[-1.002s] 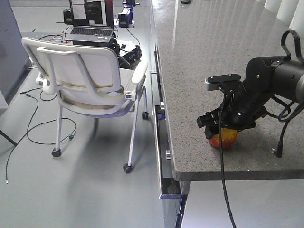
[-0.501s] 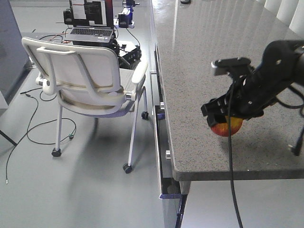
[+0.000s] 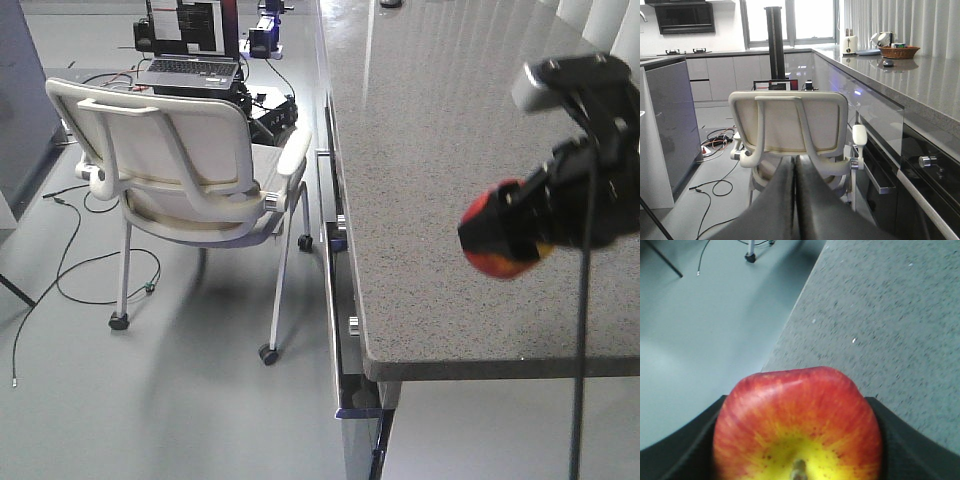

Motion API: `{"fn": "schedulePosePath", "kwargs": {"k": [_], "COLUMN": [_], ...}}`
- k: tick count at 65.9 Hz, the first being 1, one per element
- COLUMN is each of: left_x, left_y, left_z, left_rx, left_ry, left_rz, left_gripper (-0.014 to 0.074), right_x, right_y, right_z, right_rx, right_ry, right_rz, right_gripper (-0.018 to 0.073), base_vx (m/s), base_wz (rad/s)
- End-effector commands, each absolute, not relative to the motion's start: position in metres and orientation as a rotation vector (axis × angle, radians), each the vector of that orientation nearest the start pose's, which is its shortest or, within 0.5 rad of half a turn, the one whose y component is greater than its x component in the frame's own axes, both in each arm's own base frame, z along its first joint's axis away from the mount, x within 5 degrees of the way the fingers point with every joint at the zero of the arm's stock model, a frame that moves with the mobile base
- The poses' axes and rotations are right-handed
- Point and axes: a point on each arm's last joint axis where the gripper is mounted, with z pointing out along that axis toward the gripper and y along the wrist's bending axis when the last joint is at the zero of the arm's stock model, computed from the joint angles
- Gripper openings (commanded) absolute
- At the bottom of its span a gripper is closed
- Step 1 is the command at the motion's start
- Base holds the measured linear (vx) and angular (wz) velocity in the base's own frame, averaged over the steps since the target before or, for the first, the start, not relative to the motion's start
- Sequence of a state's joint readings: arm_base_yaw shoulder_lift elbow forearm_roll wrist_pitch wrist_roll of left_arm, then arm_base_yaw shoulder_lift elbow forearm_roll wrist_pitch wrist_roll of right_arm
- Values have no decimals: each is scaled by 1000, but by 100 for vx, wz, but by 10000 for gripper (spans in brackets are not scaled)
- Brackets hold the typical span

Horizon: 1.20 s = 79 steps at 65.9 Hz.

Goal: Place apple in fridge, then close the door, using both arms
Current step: 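Close the right gripper on the apple and lift it, then pull the held apple back off the counter with the right gripper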

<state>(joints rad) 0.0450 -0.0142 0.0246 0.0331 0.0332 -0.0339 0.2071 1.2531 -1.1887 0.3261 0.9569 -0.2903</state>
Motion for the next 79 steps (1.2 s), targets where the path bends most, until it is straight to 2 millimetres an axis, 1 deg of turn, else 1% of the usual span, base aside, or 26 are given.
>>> {"fn": "schedulePosePath", "kwargs": {"k": [1, 12, 21, 27, 33, 79], "left_x": [57, 57, 57, 57, 57, 57], "left_y": [3, 3, 3, 3, 3, 3], "left_z": [201, 201, 201, 201, 201, 201], "left_rx": [-43, -43, -43, -43, -43, -43], "left_ry": [1480, 1480, 1480, 1480, 1480, 1480], "left_rz": [30, 30, 30, 30, 30, 30], "left_gripper": [-6, -6, -6, -6, -6, -6], "right_x": [217, 185, 169, 163, 160, 160], "right_y": [71, 64, 61, 60, 59, 59], "right_z": [374, 365, 361, 362, 364, 364], "right_rx": [-479, -469, -466, -469, -473, -472], "right_ry": [2281, 2265, 2252, 2243, 2236, 2237], "right_rz": [385, 385, 384, 386, 385, 386], "right_gripper": [143, 143, 143, 143, 143, 143], "base_vx": [0, 0, 0, 0, 0, 0], "base_wz": [0, 0, 0, 0, 0, 1]}}
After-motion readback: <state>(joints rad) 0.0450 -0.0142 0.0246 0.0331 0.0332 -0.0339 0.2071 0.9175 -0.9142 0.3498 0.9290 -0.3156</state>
